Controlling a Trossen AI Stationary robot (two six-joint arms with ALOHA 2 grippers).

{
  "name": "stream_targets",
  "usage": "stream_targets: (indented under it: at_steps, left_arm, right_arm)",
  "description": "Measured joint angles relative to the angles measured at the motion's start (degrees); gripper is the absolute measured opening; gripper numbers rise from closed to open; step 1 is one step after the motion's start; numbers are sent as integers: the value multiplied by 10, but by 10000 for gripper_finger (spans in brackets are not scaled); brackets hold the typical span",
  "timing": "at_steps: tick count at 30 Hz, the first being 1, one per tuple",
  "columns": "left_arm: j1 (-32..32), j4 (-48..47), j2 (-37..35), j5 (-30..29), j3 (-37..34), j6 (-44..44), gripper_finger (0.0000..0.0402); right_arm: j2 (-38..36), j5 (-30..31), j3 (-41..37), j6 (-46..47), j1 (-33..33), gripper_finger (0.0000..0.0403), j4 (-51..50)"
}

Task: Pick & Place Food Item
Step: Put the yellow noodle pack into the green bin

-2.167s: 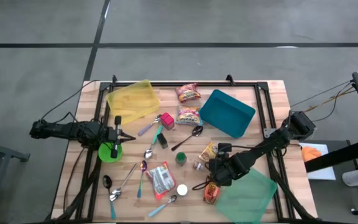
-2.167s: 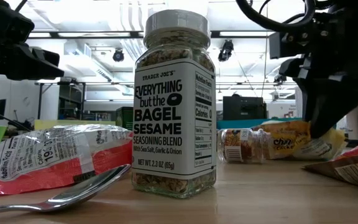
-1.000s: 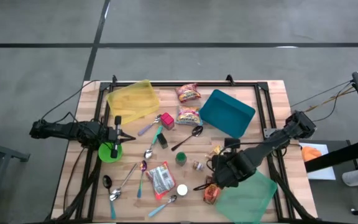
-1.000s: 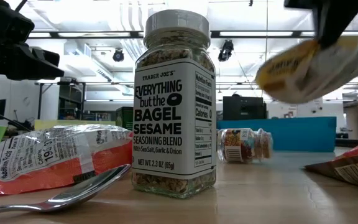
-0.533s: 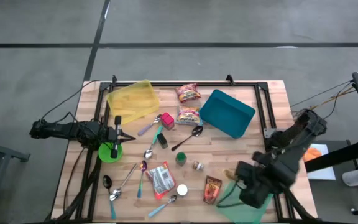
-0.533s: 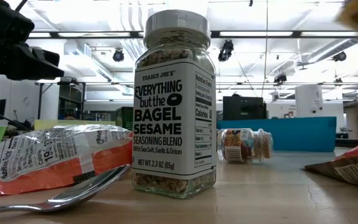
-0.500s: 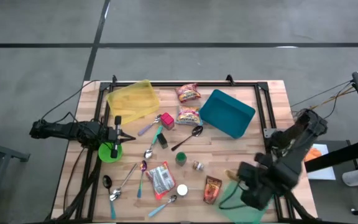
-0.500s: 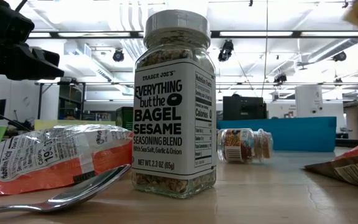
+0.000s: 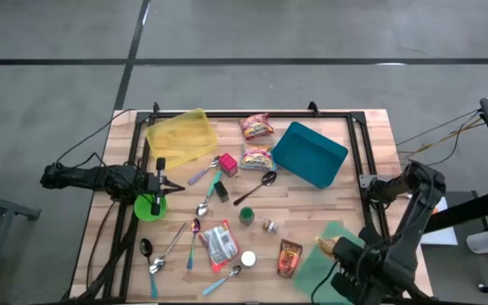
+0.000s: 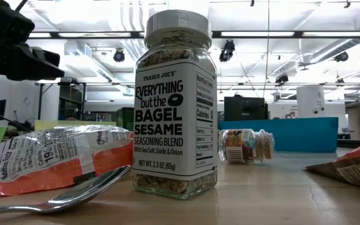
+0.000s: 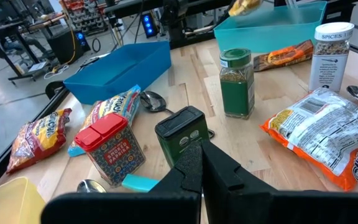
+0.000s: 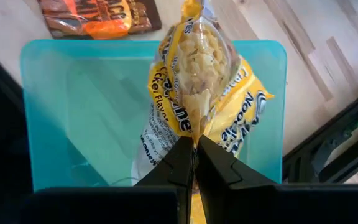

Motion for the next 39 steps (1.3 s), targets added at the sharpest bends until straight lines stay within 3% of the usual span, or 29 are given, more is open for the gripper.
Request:
stream_targets:
  at_steps: [5, 31, 39]
  left_arm:
    - [0, 0, 0, 0, 0, 0, 0]
    - [0, 0, 0, 0, 0, 0, 0]
    - [0, 0, 0, 0, 0, 0, 0]
  right_arm:
    - [20, -39, -4, 16, 1, 12, -2]
    - [18, -43, -189, 50, 30, 13, 98]
    - [1, -34, -185, 55, 30, 81, 102]
